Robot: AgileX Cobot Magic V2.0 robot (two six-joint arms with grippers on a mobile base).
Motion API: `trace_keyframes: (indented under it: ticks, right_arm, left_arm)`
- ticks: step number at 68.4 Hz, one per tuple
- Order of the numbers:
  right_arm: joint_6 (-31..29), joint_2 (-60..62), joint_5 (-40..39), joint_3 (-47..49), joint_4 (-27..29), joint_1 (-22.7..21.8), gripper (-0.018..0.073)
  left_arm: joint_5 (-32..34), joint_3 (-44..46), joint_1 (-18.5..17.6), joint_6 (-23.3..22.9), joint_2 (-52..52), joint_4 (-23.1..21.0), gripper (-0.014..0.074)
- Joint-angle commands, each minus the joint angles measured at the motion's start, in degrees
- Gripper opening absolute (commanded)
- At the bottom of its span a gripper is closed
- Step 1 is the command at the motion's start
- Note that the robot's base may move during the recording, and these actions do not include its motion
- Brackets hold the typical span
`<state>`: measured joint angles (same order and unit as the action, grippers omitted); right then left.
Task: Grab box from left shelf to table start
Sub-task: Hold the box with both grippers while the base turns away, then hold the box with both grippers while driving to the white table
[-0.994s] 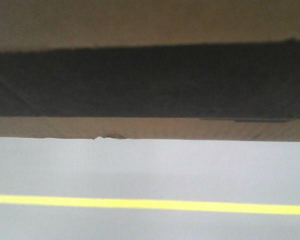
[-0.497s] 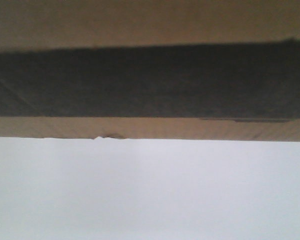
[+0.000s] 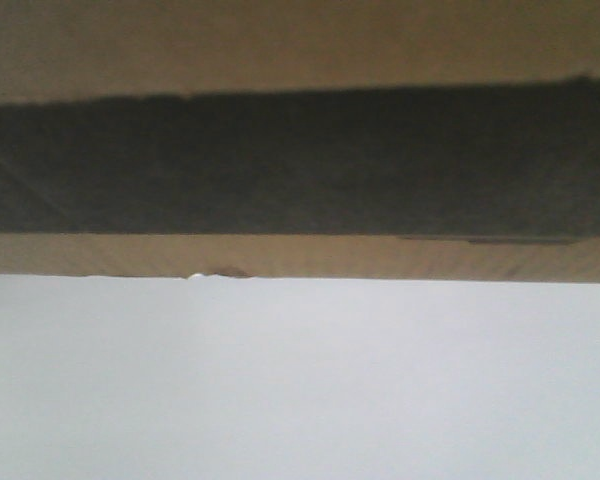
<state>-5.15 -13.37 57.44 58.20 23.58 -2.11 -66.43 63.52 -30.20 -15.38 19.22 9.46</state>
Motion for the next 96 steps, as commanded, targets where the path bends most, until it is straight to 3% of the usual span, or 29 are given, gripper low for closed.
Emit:
trace_keyframes:
  ticks: [1, 96]
  right_arm:
    - [-0.3, -1.2, -8.7, 1.5, -3.2, -0.2, 0.0058]
    - [-0.3, -1.4, -8.4, 1.4, -3.2, -0.2, 0.0058]
  left_arm:
    - [11.0, 2.3, -0.4, -1.4, 0.1, -1.3, -0.0092]
    - [11.0, 2.3, -0.4, -1.4, 0.0, -1.2, -0.0092]
